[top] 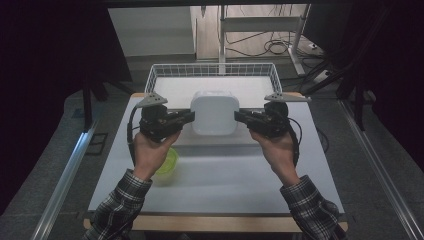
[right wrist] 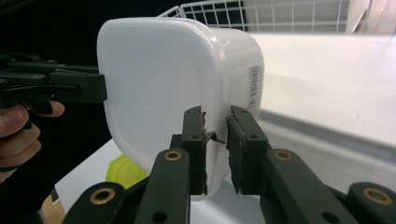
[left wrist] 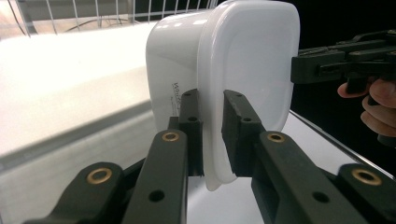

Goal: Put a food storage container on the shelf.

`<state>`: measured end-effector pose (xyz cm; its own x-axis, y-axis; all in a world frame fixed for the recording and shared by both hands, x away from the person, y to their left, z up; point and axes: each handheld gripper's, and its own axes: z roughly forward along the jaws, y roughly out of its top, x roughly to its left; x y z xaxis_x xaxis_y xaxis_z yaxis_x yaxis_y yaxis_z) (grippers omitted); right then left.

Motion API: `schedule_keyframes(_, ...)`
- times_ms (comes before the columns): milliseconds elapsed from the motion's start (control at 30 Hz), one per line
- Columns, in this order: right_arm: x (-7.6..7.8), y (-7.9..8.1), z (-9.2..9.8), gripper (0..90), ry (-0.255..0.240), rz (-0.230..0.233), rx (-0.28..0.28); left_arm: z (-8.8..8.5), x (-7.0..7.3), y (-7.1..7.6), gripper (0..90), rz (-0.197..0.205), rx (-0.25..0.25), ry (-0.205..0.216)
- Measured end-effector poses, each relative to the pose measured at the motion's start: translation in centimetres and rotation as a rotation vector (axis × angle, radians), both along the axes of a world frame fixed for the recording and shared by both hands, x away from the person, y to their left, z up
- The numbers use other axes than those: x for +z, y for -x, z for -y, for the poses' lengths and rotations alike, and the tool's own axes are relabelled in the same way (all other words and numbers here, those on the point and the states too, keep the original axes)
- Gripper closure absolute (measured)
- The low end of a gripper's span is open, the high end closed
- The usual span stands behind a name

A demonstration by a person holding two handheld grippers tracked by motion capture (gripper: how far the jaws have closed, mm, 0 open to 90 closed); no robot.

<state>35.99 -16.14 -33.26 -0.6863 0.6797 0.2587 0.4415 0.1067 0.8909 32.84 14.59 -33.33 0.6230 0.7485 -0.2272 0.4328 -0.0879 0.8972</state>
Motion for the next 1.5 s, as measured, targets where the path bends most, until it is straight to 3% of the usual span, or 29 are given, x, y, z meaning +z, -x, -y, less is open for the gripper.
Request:
schedule_keyframes(167, 1.2, -1.4, -0.3, 77.4, 0.000, 0.007, -0.010, -0.2, 1.0, -1.6, 78.9, -0.004, 0.000, 0.015)
schedule_keyframes(433, 1.9, -3.5, -0.3, 77.4, -0.023, -0.006, -0.021, -0.4, 1.7, -3.8, 78.9, -0.018, 0.001, 0.035)
schedule_keyframes(633, 2.7, -4.5, -0.5, 77.3, -0.016, -0.001, -0.033, -0.2, 2.2, -4.8, 78.8, -0.017, 0.014, 0.033)
schedule_keyframes(967, 3.2, -5.5, -0.7, 77.2, -0.012, -0.011, -0.048, -0.2, 2.2, -6.1, 77.5, -0.020, 0.028, 0.044)
schedule_keyframes(1333, 3.0, -7.1, -1.1, 72.3, -0.034, -0.042, -0.045, -0.2, 1.6, -7.6, 69.4, -0.020, 0.044, 0.054)
schedule_keyframes(1500, 3.0, -7.4, -1.5, 66.5, -0.016, -0.022, -0.041, 0.2, 1.7, -8.2, 62.9, -0.001, 0.044, 0.017)
